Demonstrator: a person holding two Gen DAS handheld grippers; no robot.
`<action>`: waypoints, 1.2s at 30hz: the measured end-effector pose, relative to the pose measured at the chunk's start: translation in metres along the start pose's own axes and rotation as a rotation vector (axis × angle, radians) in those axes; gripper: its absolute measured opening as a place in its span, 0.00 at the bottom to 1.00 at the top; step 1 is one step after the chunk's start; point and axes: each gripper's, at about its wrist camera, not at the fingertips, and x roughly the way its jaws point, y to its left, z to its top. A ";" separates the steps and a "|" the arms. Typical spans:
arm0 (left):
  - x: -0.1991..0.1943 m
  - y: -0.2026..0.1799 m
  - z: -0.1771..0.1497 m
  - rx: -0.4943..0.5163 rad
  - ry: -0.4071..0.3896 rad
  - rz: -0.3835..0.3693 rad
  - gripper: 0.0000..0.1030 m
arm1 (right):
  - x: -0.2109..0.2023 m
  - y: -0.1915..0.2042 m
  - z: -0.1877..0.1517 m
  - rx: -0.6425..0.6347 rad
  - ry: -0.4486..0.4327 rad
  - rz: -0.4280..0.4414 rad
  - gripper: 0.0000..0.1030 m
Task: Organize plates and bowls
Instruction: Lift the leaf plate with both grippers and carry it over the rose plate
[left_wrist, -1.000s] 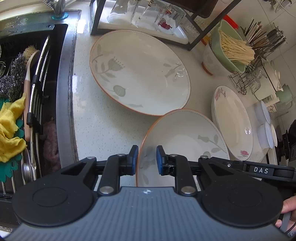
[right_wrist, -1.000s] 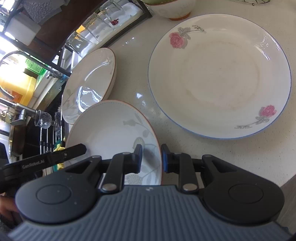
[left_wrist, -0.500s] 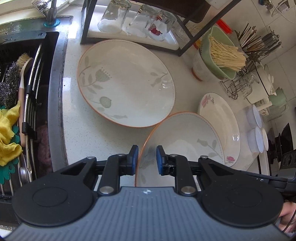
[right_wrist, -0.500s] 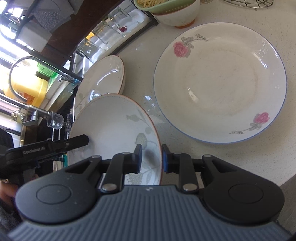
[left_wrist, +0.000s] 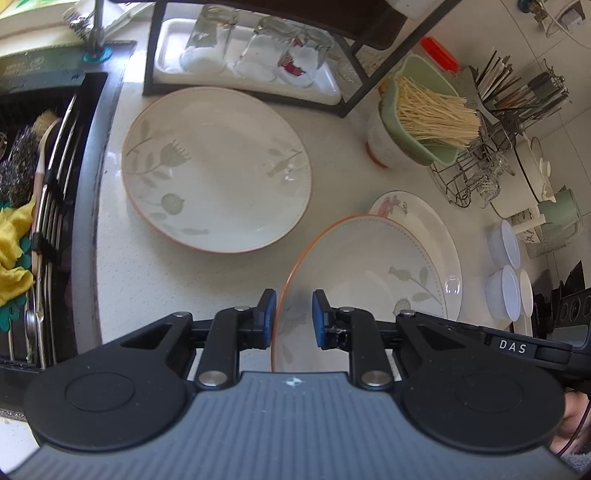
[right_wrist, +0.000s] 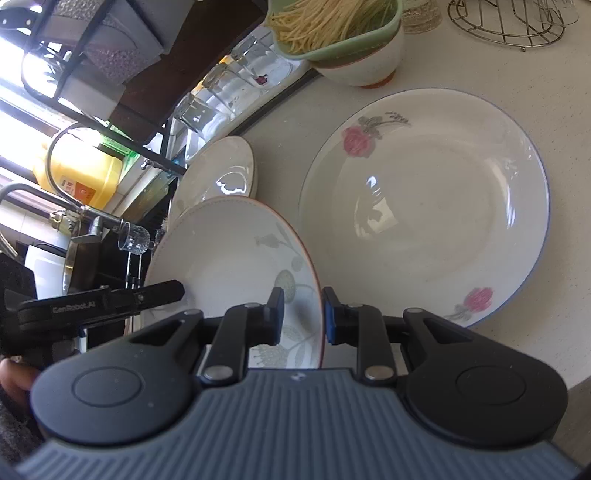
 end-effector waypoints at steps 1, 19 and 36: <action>0.001 -0.004 0.001 0.000 -0.003 0.000 0.23 | -0.002 -0.003 0.002 0.003 0.000 0.002 0.25; 0.046 -0.055 0.018 -0.029 0.059 -0.011 0.23 | -0.015 -0.065 0.029 0.057 0.036 -0.004 0.24; 0.082 -0.082 0.040 -0.007 0.051 -0.014 0.23 | -0.016 -0.091 0.060 0.028 0.020 -0.018 0.24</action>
